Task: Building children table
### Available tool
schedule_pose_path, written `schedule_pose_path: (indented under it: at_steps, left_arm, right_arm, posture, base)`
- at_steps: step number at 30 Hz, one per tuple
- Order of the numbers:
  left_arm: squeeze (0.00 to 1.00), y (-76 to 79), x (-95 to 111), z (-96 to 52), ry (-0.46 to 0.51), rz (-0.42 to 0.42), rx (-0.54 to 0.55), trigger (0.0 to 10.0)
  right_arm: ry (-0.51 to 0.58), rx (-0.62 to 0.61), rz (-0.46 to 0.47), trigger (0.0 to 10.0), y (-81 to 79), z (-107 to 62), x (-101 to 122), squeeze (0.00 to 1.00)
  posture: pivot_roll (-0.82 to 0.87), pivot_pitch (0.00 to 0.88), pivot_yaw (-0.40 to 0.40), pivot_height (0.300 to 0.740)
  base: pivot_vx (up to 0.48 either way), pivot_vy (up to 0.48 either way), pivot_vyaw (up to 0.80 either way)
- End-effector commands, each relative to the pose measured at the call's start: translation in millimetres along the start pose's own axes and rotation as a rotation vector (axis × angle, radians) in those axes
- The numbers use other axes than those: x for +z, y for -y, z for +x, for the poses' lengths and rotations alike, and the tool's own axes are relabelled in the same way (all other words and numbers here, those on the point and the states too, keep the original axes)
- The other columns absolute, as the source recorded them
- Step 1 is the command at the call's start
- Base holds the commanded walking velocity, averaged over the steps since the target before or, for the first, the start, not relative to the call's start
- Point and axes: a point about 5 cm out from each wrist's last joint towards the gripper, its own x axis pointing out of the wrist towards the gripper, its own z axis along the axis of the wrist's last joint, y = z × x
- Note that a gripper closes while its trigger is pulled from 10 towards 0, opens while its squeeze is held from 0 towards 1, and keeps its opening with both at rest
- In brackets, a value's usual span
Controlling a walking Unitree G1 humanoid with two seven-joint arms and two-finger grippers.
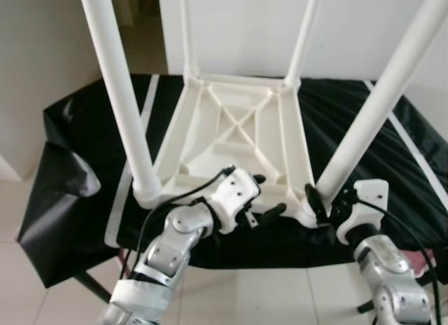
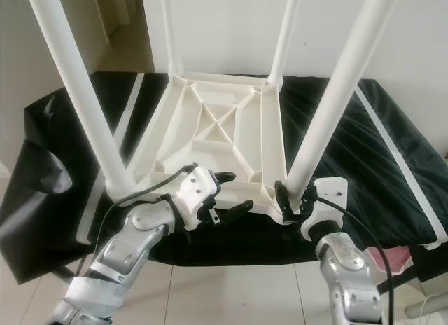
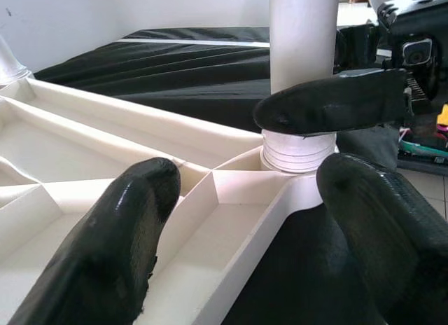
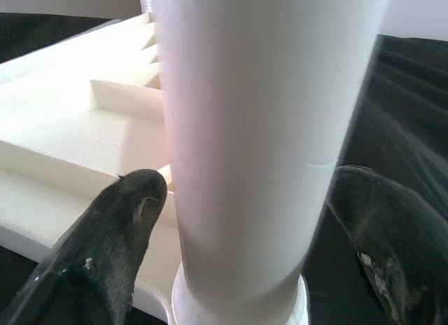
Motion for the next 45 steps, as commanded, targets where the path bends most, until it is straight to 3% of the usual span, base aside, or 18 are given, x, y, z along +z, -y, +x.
schedule_pose_path:
  at_steps: [1, 7, 8, 13, 14, 16, 17, 28, 29, 30, 31, 37, 38, 41, 42, 45]
  left_arm:
    - [0.0, -2.8, 2, 0.9, 0.003, 0.011, 0.004, 10.0]
    - [0.0, -3.5, 3, 1.1, 0.002, 0.014, -0.001, 10.0]
    - [0.0, -4.4, 4, 1.9, 0.004, 0.016, -0.007, 10.0]
    - [0.0, -4.6, 4, 2.4, 0.005, 0.017, -0.009, 10.0]
    - [0.0, -4.4, 5, 3.6, 0.007, 0.02, -0.015, 10.0]
    - [0.0, -4.4, 5, 3.6, 0.007, 0.02, -0.015, 10.0]
    - [0.0, -4.7, 5, 3.6, 0.008, 0.019, -0.015, 10.0]
    - [0.0, -4.6, 4, 1.6, 0.006, 0.016, -0.01, 10.0]
    - [0.0, -4.4, 4, 1.8, 0.004, 0.015, -0.011, 10.0]
    - [0.0, -4.4, 4, 1.8, 0.004, 0.015, -0.011, 10.0]
    - [0.0, -4.2, 3, 2.0, 0.003, 0.014, -0.013, 10.0]
    - [0.0, -3.7, 2, 2.8, 0.001, 0.01, -0.016, 10.0]
    - [0.0, -3.2, 1, 3.5, -0.001, 0.009, -0.018, 10.0]
    - [0.0, -3.1, 1, 3.8, -0.001, 0.008, -0.019, 10.0]
    - [0.0, -2.7, 0, 4.0, -0.002, 0.006, -0.02, 10.0]
    - [0.0, -2.1, -1, 3.9, -0.005, 0.004, -0.023, 10.0]
  right_arm:
    - [-0.001, 0.091, -0.015, 10.0, 0.6, 1.1, 0, 0.0]
    - [-0.024, 0.166, -0.057, 10.0, 5.4, 1.6, 0, 0.0]
    - [-0.058, 0.234, -0.101, 10.0, 11.8, 3.8, -2, 0.0]
    - [-0.072, 0.255, -0.116, 10.0, 14.3, 5.1, -3, 0.0]
    - [-0.086, 0.284, -0.129, 3.5, 17.5, 8.9, -6, 0.0]
    - [-0.086, 0.284, -0.129, 3.5, 17.5, 8.9, -6, 0.0]
    - [-0.096, 0.299, -0.131, 0.0, 17.0, 9.3, -8, 0.0]
    - [-0.12, 0.335, -0.122, 0.0, 15.8, 3.7, -15, 0.0]
    - [-0.13, 0.324, -0.11, 4.0, 15.5, 1.7, -17, 0.0]
    - [-0.13, 0.324, -0.11, 4.0, 15.5, 1.7, -17, 0.0]
    - [-0.131, 0.31, -0.09, 10.0, 15.1, 0.6, -19, 0.0]
    - [-0.122, 0.261, -0.054, 10.0, 8.3, -0.5, -22, 0.0]
    - [-0.115, 0.193, -0.044, 10.0, 2.7, 0.9, -26, 0.0]
    - [-0.116, 0.147, -0.033, 10.0, 1.2, 1.9, -27, 0.0]
    - [-0.106, 0.045, -0.012, 10.0, 1.1, 3.9, -28, 0.0]
    - [-0.095, -0.052, -0.001, 10.0, -0.4, 5.2, -27, 0.0]
  posture:
    - [-0.07, 0.0, -0.004, 0.74]
    - [-0.07, 0.0, 0.0, 0.74]
    - [-0.07, 0.0, 0.004, 0.74]
    - [-0.07, 0.0, 0.004, 0.74]
    - [-0.07, 0.0, 0.004, 0.74]
    - [-0.07, 0.0, 0.004, 0.74]
    - [-0.06, 0.0, 0.002, 0.74]
    - [-0.06, 0.0, -0.002, 0.74]
    - [-0.06, 0.0, -0.003, 0.74]
    - [-0.06, 0.0, -0.003, 0.74]
    - [-0.06, 0.0, -0.002, 0.74]
    - [-0.07, 0.0, -0.003, 0.74]
    - [-0.07, 0.0, -0.005, 0.74]
    - [-0.07, 0.0, -0.004, 0.74]
    - [-0.07, 0.0, -0.004, 0.74]
    - [-0.07, 0.0, -0.003, 0.74]
  base:
    - [0.0, 0.0, 0.0]
    - [0.0, 0.0, 0.0]
    - [0.0, 0.0, 0.0]
    - [0.0, 0.0, 0.0]
    - [0.0, 0.0, 0.0]
    - [0.0, 0.0, 0.0]
    - [0.0, 0.0, 0.0]
    - [0.0, 0.0, 0.0]
    - [0.0, 0.0, 0.0]
    - [0.0, 0.0, 0.0]
    - [0.0, 0.0, 0.0]
    - [0.0, 0.0, 0.0]
    - [0.0, 0.0, 0.0]
    - [0.0, 0.0, 0.0]
    - [0.0, 0.0, 0.0]
    - [0.0, 0.0, 0.0]
